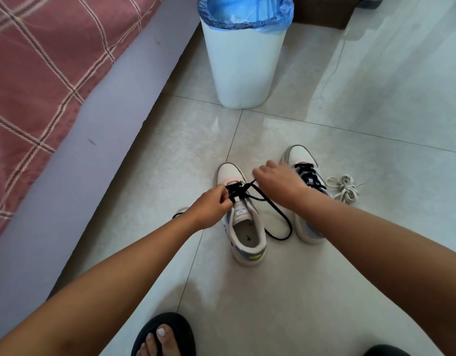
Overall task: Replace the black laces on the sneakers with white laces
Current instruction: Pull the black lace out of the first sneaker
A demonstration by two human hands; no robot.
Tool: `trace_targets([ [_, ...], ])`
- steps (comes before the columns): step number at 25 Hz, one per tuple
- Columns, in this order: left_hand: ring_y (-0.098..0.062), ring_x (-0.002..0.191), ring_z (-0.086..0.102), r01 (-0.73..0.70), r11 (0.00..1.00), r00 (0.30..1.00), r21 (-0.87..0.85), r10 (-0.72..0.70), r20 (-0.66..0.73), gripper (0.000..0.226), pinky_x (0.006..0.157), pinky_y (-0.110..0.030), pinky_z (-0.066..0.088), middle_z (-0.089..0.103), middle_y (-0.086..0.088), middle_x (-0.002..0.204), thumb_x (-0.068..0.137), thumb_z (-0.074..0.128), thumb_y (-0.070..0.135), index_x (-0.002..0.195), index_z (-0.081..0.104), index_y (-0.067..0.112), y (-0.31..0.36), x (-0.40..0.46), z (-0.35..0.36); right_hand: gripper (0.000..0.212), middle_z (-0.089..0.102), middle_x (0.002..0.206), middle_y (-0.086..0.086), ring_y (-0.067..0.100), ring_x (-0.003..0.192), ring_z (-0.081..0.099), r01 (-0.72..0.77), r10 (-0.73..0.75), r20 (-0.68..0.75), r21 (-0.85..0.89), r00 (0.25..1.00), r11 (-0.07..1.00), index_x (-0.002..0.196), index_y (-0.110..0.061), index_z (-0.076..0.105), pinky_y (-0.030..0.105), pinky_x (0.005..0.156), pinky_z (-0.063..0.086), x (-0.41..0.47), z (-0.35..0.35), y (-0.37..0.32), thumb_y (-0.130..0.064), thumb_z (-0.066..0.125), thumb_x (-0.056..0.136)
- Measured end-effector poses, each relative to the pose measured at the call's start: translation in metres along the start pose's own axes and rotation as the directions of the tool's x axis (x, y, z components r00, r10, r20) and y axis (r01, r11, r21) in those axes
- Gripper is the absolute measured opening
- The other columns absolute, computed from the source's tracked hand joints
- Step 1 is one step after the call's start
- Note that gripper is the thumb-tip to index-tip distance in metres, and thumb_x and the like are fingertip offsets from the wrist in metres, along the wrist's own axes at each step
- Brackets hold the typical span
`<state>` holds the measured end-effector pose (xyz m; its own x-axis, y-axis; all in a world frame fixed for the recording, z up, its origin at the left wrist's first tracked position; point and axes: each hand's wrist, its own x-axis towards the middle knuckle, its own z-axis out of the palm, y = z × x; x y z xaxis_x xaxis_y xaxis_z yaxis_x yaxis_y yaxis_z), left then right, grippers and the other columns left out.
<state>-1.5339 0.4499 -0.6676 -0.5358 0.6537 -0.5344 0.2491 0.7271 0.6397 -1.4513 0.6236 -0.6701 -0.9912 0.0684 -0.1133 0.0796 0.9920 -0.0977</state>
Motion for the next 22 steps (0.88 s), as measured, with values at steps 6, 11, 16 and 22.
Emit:
trace_targets([
  [6, -0.017, 0.067, 0.039, 0.001, 1.000, 1.000, -0.009, -0.001, 0.015, 0.023, 0.062, -0.029, 0.034, 0.047, -0.003, 0.076, 0.093, 0.045, 0.017, 0.074, 0.034, 0.021, 0.000, 0.000, 0.003, 0.013, 0.058, 0.096, 0.019, 0.032, 0.089, 0.053, -0.780, 0.799, 0.149, 0.381, 0.582, 0.497, 0.090, -0.004, 0.050, 0.032, 0.069, 0.036, 0.004, -0.017, 0.068, -0.016, 0.045, 0.088],
  [11, -0.016, 0.063, 0.035, -0.018, 0.998, 1.000, 0.060, 0.019, -0.008, 0.016, 0.059, -0.030, 0.030, 0.044, -0.001, 0.073, 0.093, 0.045, 0.018, 0.081, 0.036, 0.015, 0.003, 0.001, 0.003, 0.035, 0.060, 0.119, 0.005, 0.025, 0.116, 0.048, -0.174, 0.117, 0.175, 0.358, 0.978, 0.917, 0.123, -0.017, 0.057, 0.037, 0.096, 0.041, 0.009, -0.014, 0.015, -0.014, 0.054, 0.088],
  [16, -0.017, 0.066, 0.039, -0.024, 0.998, 1.000, 0.052, 0.025, -0.005, 0.011, 0.060, -0.030, 0.032, 0.049, -0.004, 0.079, 0.094, 0.045, 0.018, 0.086, 0.038, 0.014, 0.001, -0.002, 0.003, 0.029, 0.064, 0.111, 0.009, 0.028, 0.110, 0.051, -0.037, 0.043, 0.242, -0.030, 0.969, 0.999, 0.119, -0.014, 0.057, 0.032, 0.074, 0.036, 0.013, -0.007, -0.013, -0.016, 0.045, 0.093],
  [22, -0.022, 0.068, 0.041, -0.011, 0.997, 1.000, 0.082, 0.011, 0.003, 0.021, 0.063, -0.033, 0.036, 0.049, -0.004, 0.076, 0.091, 0.046, 0.020, 0.074, 0.033, 0.022, -0.005, 0.002, 0.000, 0.028, 0.062, 0.108, 0.018, 0.034, 0.104, 0.054, -0.494, 0.495, 0.017, 0.069, 0.869, 0.866, 0.111, -0.005, 0.059, 0.034, 0.074, 0.041, 0.012, -0.030, 0.037, -0.004, 0.044, 0.087],
])
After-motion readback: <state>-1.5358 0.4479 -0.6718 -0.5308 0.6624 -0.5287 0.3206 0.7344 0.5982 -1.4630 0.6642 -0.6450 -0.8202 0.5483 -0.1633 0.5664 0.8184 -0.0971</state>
